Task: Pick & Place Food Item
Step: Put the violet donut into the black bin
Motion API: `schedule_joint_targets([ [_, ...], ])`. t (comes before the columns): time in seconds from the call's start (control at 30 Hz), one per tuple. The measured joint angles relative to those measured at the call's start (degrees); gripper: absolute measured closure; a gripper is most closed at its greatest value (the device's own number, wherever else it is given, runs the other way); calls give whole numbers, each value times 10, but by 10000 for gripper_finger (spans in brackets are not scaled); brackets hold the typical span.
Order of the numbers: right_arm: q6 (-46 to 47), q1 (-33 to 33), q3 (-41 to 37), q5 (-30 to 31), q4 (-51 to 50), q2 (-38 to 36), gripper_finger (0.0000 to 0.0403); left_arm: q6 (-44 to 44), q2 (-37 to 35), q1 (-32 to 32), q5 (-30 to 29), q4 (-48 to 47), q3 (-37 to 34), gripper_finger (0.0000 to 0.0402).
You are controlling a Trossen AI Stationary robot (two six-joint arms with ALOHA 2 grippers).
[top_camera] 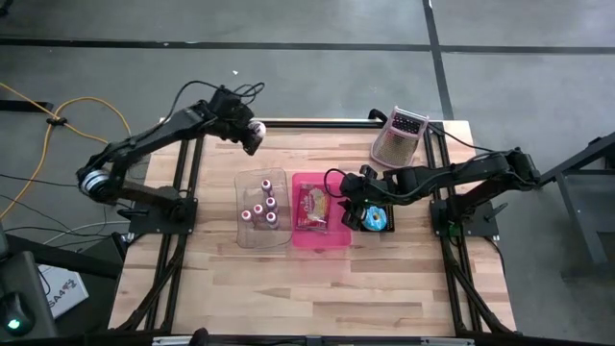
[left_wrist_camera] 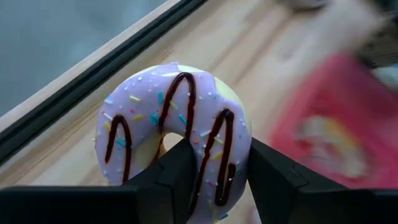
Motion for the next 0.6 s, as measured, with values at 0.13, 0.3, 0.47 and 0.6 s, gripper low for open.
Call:
schedule_joint_targets([
  [0.13, 0, 0, 0, 0, 0, 0, 270, 0, -43, -27, 82, 20, 0, 273],
  [0.3, 0, 0, 0, 1, 4, 0, 270, -10, -76, -80, 145, 76, 0, 273],
  [0.47, -12, 0, 0, 9, 8, 0, 270, -15, -81, -141, 150, 116, 0, 273],
  [0.6, -19, 0, 0, 10, 27, 0, 270, -27, -78, -184, 174, 133, 0, 273],
])
